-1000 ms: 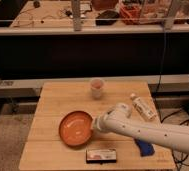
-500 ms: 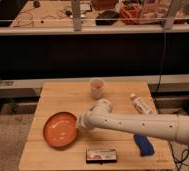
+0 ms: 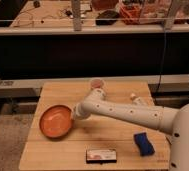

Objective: Drag the ceramic bowl in a circle

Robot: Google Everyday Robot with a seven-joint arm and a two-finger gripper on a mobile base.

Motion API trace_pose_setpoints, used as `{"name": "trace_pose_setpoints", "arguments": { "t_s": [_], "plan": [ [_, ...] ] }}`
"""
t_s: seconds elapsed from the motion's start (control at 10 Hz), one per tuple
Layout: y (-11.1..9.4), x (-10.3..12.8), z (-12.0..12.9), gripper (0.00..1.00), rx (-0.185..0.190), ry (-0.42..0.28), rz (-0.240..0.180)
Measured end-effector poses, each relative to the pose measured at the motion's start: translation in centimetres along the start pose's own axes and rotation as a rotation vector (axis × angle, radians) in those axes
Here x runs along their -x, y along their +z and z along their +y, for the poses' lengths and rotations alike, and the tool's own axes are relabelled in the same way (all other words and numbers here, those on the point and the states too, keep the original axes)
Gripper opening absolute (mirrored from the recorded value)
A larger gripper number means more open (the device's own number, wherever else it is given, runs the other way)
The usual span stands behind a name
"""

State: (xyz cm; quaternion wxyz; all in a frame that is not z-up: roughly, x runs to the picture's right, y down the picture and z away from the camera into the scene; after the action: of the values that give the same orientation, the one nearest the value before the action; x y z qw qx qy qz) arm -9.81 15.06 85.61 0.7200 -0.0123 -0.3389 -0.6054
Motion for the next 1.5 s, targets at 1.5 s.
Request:
{"name": "trace_pose_setpoints", "arguments": {
  "t_s": [1.5],
  "plan": [
    [-7.3,0.9,16.0,0.01,0.095,0.290,0.087]
  ]
}}
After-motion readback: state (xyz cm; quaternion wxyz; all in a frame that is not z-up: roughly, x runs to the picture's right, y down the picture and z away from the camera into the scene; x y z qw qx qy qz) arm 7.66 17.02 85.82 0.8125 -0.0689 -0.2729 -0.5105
